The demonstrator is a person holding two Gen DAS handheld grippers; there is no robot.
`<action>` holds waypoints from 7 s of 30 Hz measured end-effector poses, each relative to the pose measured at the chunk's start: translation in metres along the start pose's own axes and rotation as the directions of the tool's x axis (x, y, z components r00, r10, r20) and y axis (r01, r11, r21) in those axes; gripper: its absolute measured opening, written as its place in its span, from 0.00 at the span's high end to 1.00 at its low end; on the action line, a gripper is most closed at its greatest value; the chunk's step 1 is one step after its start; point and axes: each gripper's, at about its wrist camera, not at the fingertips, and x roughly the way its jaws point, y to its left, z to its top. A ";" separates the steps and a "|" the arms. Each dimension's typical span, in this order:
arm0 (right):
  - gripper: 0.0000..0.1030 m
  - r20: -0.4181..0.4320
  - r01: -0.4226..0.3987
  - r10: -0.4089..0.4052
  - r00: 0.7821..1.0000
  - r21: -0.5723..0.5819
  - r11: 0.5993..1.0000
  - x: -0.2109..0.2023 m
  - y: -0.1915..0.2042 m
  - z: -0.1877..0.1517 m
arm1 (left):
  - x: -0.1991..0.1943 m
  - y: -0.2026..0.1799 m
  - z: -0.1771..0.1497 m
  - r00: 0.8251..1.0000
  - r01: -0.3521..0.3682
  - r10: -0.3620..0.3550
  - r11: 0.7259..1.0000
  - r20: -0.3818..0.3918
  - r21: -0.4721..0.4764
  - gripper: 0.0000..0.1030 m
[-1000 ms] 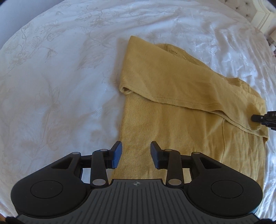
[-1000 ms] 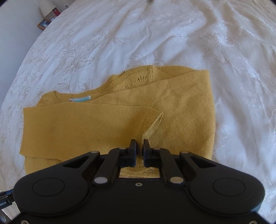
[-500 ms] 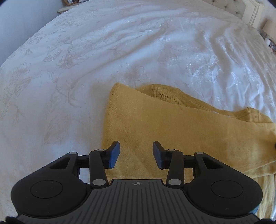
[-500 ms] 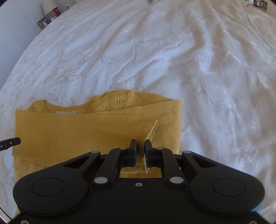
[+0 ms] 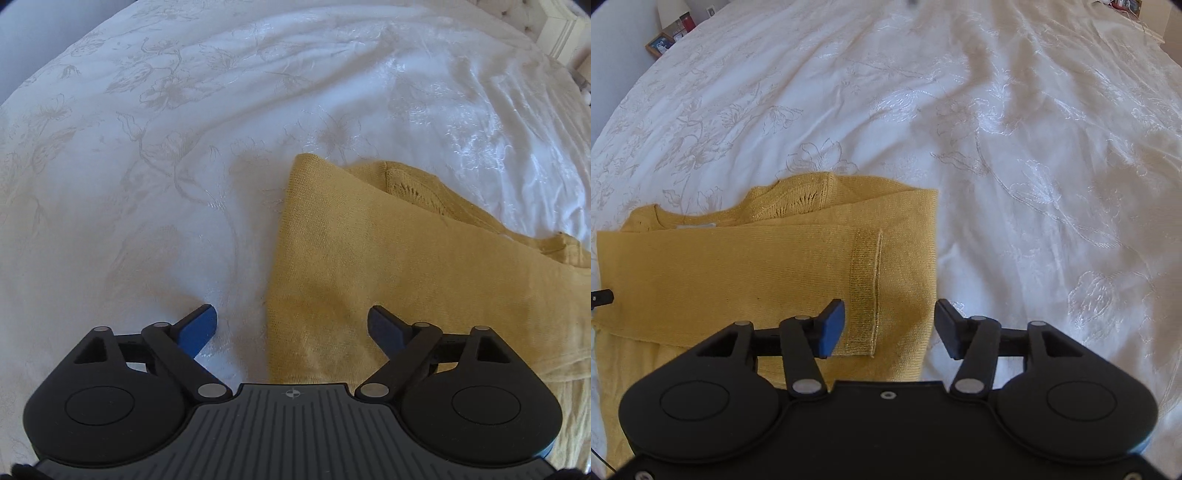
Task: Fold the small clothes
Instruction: 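Move both grippers to the ribbed hem of the sweater, then grasp the hem with the right gripper while the left gripper grasps the hem, then lift the hem with both grippers and fold it toward the collar, then grasp the folded edge with both grippers and fold it over again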
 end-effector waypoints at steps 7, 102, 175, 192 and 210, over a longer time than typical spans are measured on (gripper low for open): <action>0.28 0.028 -0.046 0.046 0.999 0.007 0.999 -0.044 0.000 -0.041 | -0.049 0.008 -0.056 0.996 0.088 -0.088 0.995 0.001 0.053 0.13; 0.87 0.224 -0.405 0.377 0.899 0.090 0.910 -0.142 0.010 -0.159 | -0.177 0.024 -0.110 0.930 0.290 -0.269 0.956 0.252 -0.052 0.95; 0.86 0.274 -0.278 0.194 0.942 0.314 0.908 -0.072 -0.010 -0.031 | -0.087 0.012 0.033 0.890 0.312 -0.361 0.927 0.278 0.206 0.98; 0.46 -0.079 -0.196 0.185 0.980 -0.163 0.967 0.005 0.027 -0.043 | -0.001 -0.005 0.031 0.934 0.356 -0.354 0.909 -0.050 0.217 0.60; 0.91 0.167 -0.171 0.198 0.966 -0.164 0.972 -0.071 0.018 -0.030 | -0.063 0.011 0.024 0.930 0.289 -0.300 0.954 0.215 0.078 0.95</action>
